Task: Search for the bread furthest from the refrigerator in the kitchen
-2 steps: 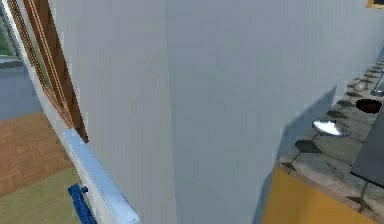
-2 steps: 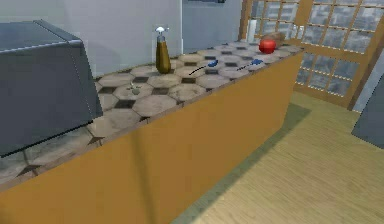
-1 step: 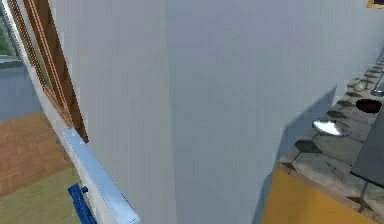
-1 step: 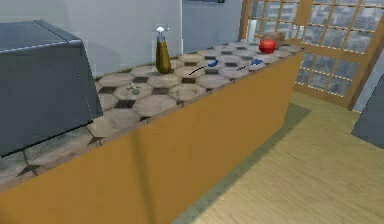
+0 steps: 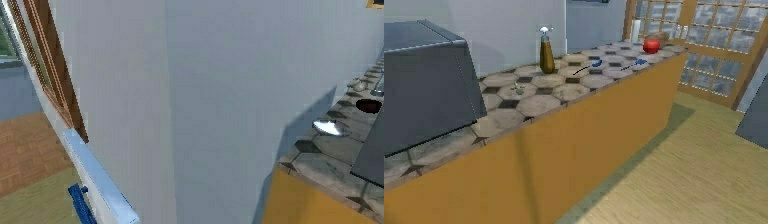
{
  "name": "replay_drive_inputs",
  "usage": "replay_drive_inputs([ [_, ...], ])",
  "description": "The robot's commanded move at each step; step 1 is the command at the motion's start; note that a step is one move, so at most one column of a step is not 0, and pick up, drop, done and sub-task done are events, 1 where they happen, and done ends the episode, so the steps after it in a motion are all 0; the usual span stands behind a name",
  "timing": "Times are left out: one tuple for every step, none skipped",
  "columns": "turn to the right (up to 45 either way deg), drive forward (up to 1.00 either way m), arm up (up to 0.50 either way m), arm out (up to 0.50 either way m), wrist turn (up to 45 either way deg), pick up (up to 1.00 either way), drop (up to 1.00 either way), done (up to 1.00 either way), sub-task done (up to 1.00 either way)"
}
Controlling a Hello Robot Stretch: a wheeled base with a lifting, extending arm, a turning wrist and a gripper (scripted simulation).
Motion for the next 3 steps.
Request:
replay_drive_inputs([
  [6.0,0.0,0.0,0.0,0.0,0.0,0.0,0.0,0.0],
  [45.0,0.0,0.0,0.0,0.0,0.0,0.0,0.0,0.0],
  [45.0,0.0,0.0,0.0,0.0,0.0,0.0,0.0,0.0],
])
